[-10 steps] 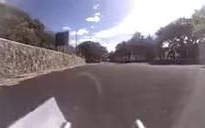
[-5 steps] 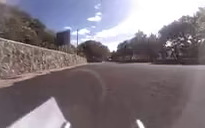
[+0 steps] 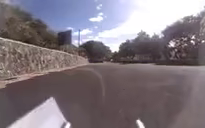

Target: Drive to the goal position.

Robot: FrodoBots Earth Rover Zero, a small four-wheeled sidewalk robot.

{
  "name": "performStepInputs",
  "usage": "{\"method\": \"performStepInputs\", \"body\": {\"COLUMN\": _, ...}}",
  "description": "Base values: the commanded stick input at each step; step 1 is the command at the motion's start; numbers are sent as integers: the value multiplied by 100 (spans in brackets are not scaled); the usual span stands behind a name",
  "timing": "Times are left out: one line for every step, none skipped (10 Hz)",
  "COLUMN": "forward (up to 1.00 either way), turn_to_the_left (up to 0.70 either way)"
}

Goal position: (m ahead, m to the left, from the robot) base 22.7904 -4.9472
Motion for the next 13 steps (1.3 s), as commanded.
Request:
{"method": "performStepInputs", "body": {"forward": 70, "turn_to_the_left": -35}}
{"method": "performStepInputs", "body": {"forward": 70, "turn_to_the_left": -26}}
{"method": "performStepInputs", "body": {"forward": 70, "turn_to_the_left": 0}}
{"method": "performStepInputs", "body": {"forward": 70, "turn_to_the_left": 0}}
{"method": "performStepInputs", "body": {"forward": 70, "turn_to_the_left": 0}}
{"method": "performStepInputs", "body": {"forward": 70, "turn_to_the_left": 0}}
{"method": "performStepInputs", "body": {"forward": 70, "turn_to_the_left": 0}}
{"method": "performStepInputs", "body": {"forward": 70, "turn_to_the_left": 0}}
{"method": "performStepInputs", "body": {"forward": 70, "turn_to_the_left": 0}}
{"method": "performStepInputs", "body": {"forward": 70, "turn_to_the_left": 0}}
{"method": "performStepInputs", "body": {"forward": 70, "turn_to_the_left": 0}}
{"method": "performStepInputs", "body": {"forward": 70, "turn_to_the_left": 0}}
{"method": "performStepInputs", "body": {"forward": 70, "turn_to_the_left": 0}}
